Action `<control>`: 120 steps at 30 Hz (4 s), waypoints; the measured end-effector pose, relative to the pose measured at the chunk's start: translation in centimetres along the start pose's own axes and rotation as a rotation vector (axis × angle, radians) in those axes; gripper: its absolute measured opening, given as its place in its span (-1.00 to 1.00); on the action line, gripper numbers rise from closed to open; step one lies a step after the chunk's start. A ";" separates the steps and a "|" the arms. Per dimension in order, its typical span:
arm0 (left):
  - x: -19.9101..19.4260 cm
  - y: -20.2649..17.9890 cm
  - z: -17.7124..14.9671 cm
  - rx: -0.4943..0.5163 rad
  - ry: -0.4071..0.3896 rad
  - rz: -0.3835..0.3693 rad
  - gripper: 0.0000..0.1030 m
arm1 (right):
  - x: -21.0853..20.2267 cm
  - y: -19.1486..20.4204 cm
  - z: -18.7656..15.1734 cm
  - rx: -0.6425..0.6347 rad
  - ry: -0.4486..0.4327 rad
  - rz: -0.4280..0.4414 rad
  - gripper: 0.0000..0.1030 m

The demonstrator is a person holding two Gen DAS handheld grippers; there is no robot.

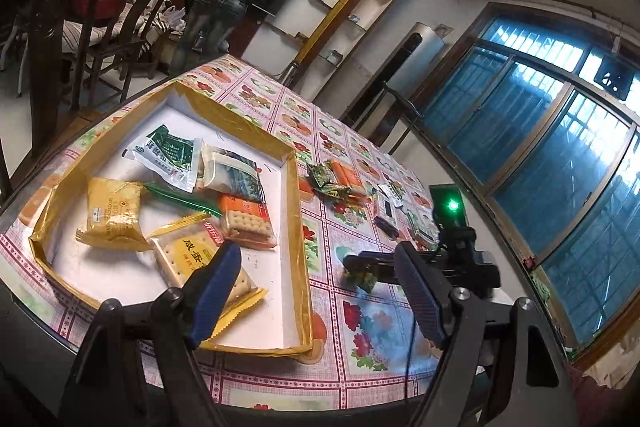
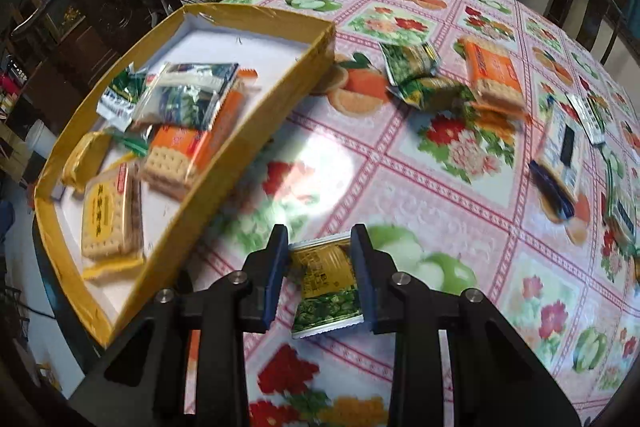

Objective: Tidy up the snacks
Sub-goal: 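Open the right tool to drop the blue-green pack into the box, then grasp green garlic-pea bag with right tool while left tool grasps gold pouch, then carry gold pouch and green bag over the box with both tools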

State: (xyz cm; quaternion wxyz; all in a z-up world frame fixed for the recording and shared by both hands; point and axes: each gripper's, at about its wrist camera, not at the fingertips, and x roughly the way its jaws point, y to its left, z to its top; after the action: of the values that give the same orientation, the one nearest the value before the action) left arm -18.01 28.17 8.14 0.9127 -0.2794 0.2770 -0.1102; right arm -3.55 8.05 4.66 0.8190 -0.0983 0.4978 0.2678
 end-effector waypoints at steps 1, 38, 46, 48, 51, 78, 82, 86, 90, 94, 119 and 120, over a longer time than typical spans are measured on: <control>0.1 -0.2 -0.3 0.011 -0.002 0.006 0.53 | -0.4 -0.6 -0.5 0.004 0.023 0.020 -0.30; 1.3 -3.8 -3.3 0.108 0.112 -0.059 0.56 | -1.0 -11.7 -4.4 0.168 0.052 -0.115 -0.51; 4.7 -8.0 -5.2 0.164 0.226 -0.059 0.56 | -6.7 -14.2 -9.3 0.219 -0.164 -0.016 0.24; 5.7 -9.0 -5.5 0.187 0.256 -0.044 0.56 | -6.8 -13.7 -10.2 0.194 -0.171 -0.002 0.24; 7.6 -10.3 -5.8 0.225 0.282 -0.026 0.56 | -6.1 -12.5 -11.3 0.122 -0.178 -0.025 0.24; 20.2 -14.9 -8.4 0.534 0.508 0.084 0.32 | -4.1 -12.8 -11.8 0.104 -0.262 0.081 -0.35; 19.9 -14.6 -8.3 0.503 0.507 0.052 -0.02 | -4.1 -13.5 -11.9 0.141 -0.275 0.116 -0.32; 19.4 -14.3 -8.2 0.480 0.500 0.038 -0.06 | -4.4 -14.0 -11.9 0.168 -0.293 0.111 0.39; 18.6 -14.0 -8.0 0.456 0.489 0.022 -0.10 | -4.5 -13.3 -11.7 0.134 -0.299 0.089 0.39; 16.9 -13.5 -7.5 0.430 0.458 0.006 -0.10 | -4.0 -12.4 -10.9 0.083 -0.262 0.054 0.39; 4.9 -4.4 -2.4 0.152 0.174 0.034 -0.10 | -4.6 -8.3 -9.7 0.042 -0.207 0.009 -0.15; 4.6 -4.1 -2.2 0.140 0.165 0.035 -0.10 | -4.8 -7.8 -9.6 0.033 -0.210 0.009 -0.15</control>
State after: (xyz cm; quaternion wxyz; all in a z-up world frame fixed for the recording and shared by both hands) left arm -15.65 22.20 6.84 0.9060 -0.1999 0.3476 -0.1359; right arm -8.40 -4.22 3.35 0.8671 -0.0538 0.4139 0.2718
